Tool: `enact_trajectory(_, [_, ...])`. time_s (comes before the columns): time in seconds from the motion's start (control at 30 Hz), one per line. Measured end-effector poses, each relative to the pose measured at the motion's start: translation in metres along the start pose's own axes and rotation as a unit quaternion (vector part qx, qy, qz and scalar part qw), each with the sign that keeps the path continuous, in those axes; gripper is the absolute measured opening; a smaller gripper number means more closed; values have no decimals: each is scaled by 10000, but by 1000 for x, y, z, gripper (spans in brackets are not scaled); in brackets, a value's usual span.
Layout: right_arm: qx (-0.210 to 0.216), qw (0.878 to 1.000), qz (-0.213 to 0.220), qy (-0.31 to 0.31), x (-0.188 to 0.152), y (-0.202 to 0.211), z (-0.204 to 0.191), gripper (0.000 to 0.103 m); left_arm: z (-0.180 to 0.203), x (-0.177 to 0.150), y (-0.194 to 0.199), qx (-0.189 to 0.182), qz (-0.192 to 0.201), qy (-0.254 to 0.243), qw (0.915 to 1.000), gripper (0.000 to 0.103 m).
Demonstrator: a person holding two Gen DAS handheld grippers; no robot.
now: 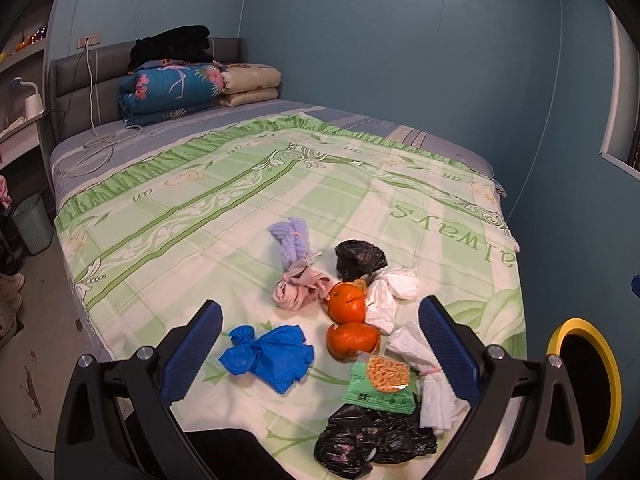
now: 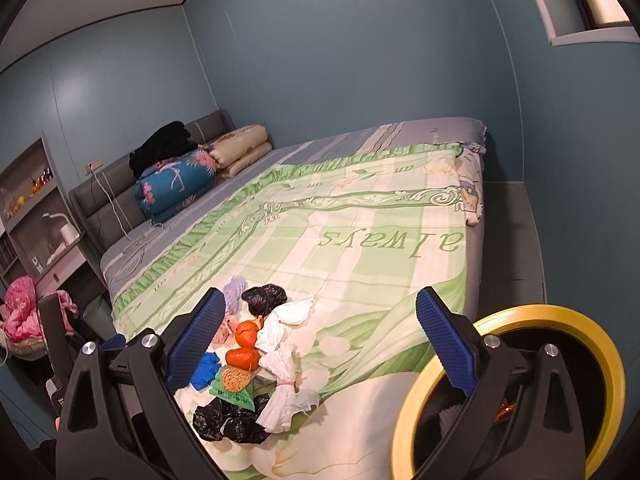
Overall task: Collect trash
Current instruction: 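Move both open tools back toward the trash pile on the bed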
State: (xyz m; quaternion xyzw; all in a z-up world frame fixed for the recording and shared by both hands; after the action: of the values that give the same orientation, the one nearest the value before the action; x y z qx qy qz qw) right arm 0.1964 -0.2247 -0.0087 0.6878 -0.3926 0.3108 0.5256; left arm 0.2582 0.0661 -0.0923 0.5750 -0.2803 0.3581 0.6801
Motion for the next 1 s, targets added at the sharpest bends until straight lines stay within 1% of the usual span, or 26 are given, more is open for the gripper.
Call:
enact_trajectory(0.4, [35,9982,-512,319,-35,-47,-32,92,-40,-26,-27,202,-326,267,9989,95])
enact_trajectory(0.6, [-18,9953,-835,496,-60,-75,-41,92,-56,-36,-40,258,-498,369,9977,95])
enact_trajectory(0.83, [-106,9890,-1257,772,-91,-119,-55,92,-72,-51,-58,295,-736,497,9956,95])
enact_trajectory(0.9, [-130,9865,-1393,849,-99,-132,-59,91,-75,-57,-64,319,-835,523,9946,95])
enact_trajectory(1.0, [-175,9810,-1631,1033,-113,-151,-66,85,-77,-64,-74,292,-976,517,9935,95])
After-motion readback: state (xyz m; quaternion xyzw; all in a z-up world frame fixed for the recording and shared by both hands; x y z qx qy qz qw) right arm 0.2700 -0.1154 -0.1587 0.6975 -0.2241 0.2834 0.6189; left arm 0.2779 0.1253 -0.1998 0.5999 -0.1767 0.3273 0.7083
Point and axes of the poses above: each gripper's, at about its wrist camera, not at the fingertips, and y roughly against the way its jaws point, z to its right, x to its top, the point moved 9 cm from there along -y, roughly the way its jaws point, and after that the axes turned 5 degrees about -x, right-handed, at the moved point
